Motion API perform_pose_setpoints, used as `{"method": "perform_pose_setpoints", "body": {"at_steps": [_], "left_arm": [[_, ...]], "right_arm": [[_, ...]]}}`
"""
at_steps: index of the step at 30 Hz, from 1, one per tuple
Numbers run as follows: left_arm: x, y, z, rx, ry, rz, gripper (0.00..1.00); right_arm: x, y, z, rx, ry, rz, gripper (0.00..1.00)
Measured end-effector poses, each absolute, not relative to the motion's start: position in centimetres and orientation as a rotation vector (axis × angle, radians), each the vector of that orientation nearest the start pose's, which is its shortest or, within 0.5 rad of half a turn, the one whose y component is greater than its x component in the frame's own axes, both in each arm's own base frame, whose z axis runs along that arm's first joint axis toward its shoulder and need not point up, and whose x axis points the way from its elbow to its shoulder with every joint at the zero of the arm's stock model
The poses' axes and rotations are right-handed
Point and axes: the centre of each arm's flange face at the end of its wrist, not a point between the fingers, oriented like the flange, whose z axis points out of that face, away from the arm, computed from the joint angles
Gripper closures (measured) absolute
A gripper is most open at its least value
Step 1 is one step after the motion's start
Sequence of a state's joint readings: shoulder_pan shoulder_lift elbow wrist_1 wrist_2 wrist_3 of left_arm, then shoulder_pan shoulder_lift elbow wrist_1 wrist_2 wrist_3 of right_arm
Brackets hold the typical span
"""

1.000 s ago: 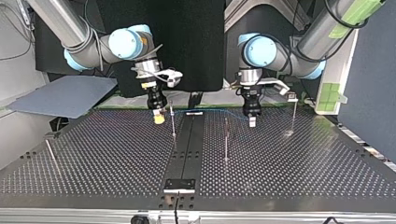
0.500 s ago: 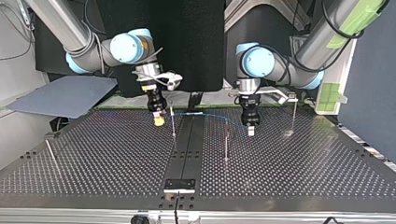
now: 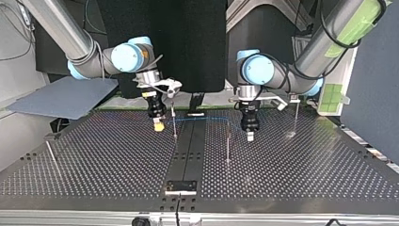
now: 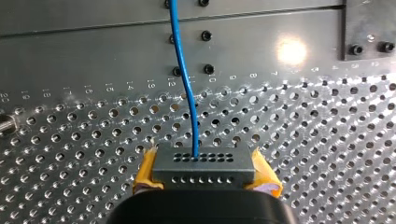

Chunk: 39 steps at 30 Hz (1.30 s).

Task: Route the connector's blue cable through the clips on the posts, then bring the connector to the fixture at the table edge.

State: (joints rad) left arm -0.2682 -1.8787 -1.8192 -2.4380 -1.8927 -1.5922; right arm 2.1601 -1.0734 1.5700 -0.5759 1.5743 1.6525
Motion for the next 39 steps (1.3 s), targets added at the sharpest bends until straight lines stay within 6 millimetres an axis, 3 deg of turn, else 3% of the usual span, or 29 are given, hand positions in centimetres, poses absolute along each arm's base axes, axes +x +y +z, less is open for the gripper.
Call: {"method": "perform_pose_setpoints", "body": {"at_steps": [8, 17, 21, 31, 39], "left_arm": [[53.6, -24.5, 28.6, -0.113, 1.407, -0.028, 1.00], [55.0, -24.7, 26.4, -0.108, 1.439, -0.026, 1.00], [55.7, -24.5, 26.9, -0.114, 1.427, -0.029, 1.00], [56.6, -23.6, 27.6, -0.122, 1.414, -0.029, 1.00], [57.6, -23.1, 27.9, -0.123, 1.411, -0.046, 1.00]], "right_arm": [[48.3, -48.7, 26.0, 1.550, -0.900, 1.719, 1.00], [48.6, -50.9, 26.8, 1.545, -0.886, 1.706, 1.00], [48.9, -51.9, 26.5, 1.561, -0.875, 1.678, 1.00], [48.7, -54.6, 28.0, 1.518, -0.840, 1.698, 1.00], [49.1, -56.0, 27.0, 1.549, -0.850, 1.683, 1.00]]}}
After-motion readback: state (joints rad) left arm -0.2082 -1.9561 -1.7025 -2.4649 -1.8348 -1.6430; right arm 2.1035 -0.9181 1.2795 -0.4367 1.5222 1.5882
